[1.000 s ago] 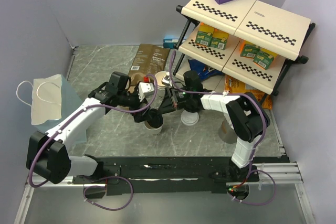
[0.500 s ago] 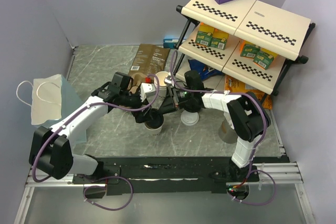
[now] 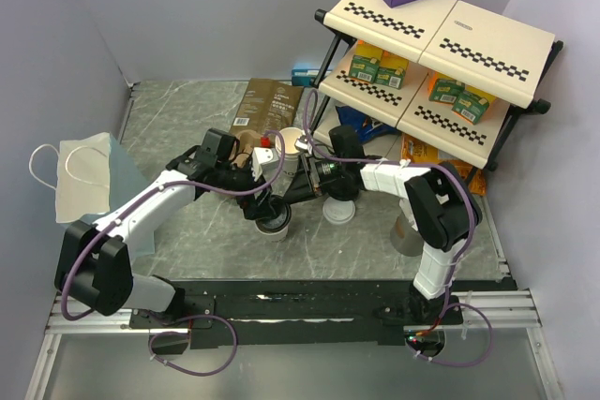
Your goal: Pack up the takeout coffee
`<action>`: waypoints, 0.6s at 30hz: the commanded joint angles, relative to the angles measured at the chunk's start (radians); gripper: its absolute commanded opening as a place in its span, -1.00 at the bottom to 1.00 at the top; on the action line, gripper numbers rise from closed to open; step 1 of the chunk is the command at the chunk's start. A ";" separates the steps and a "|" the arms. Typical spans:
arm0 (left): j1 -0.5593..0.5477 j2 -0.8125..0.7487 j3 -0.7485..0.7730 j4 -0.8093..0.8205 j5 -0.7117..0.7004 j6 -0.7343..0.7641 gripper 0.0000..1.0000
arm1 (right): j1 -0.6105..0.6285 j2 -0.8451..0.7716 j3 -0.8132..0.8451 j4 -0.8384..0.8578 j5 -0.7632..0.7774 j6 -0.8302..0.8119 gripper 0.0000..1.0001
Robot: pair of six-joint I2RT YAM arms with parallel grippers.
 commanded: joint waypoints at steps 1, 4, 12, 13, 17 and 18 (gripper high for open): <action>-0.006 0.005 0.022 0.033 0.047 -0.014 0.99 | -0.004 0.004 0.045 -0.077 0.028 -0.076 -0.21; -0.006 0.008 0.017 0.040 0.050 -0.020 0.99 | -0.004 0.007 0.041 -0.085 0.030 -0.086 -0.19; -0.006 0.015 0.013 0.034 0.062 -0.026 0.99 | -0.004 0.019 0.051 -0.116 0.037 -0.112 -0.18; -0.006 0.017 0.014 0.033 0.062 -0.026 0.99 | -0.006 0.019 0.051 -0.120 0.042 -0.116 -0.18; -0.008 0.020 0.014 0.031 0.066 -0.028 0.99 | -0.006 0.022 0.060 -0.158 0.051 -0.146 -0.19; -0.008 0.020 0.014 0.031 0.067 -0.029 0.99 | -0.006 0.022 0.067 -0.171 0.056 -0.157 -0.19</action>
